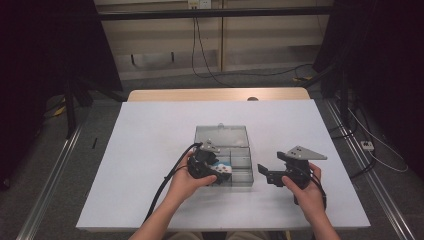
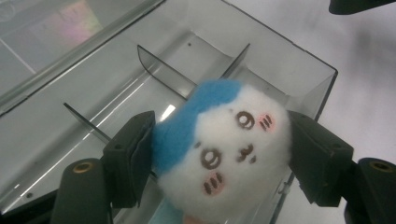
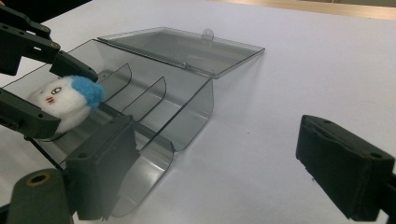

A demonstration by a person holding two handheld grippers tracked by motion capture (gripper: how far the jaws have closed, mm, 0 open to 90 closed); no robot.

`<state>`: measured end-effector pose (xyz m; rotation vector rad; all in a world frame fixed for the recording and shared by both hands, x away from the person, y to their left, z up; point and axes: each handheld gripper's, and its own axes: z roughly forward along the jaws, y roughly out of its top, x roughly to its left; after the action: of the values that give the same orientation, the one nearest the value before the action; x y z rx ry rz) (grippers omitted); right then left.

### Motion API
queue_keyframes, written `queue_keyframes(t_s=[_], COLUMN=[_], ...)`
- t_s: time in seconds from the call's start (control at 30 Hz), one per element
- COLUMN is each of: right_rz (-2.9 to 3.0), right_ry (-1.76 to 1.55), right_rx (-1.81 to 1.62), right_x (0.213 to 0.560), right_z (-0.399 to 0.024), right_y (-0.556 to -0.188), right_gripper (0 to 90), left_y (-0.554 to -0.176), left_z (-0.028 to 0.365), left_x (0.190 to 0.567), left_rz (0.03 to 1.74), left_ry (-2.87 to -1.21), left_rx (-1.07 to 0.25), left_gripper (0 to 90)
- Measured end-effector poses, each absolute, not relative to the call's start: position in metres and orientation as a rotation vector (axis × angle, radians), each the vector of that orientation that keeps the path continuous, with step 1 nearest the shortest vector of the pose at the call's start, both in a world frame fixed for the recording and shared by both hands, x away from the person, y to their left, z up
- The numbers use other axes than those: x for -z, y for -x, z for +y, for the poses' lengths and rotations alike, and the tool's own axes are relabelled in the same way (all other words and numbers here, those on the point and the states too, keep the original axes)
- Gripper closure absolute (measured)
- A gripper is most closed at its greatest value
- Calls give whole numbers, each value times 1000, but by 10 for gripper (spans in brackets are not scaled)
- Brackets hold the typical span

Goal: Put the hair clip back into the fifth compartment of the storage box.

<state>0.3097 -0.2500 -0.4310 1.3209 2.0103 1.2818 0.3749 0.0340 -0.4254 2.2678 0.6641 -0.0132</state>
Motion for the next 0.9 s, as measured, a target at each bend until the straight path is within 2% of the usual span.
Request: queue_keyframes(t_s=[0.53, 0.9], right_rz=[2004, 2002], right_ry=[-1319, -1318], right_rx=[-1284, -1286], right_x=[430, 430], right_z=[-251, -250], right_y=[-310, -311], right_gripper=[119, 118], left_y=[-373, -374], left_z=[40, 40], left_x=[423, 421], left_rz=[678, 686], left_ry=[-2266, -2245], left_rx=[14, -1], left_gripper=[271, 223])
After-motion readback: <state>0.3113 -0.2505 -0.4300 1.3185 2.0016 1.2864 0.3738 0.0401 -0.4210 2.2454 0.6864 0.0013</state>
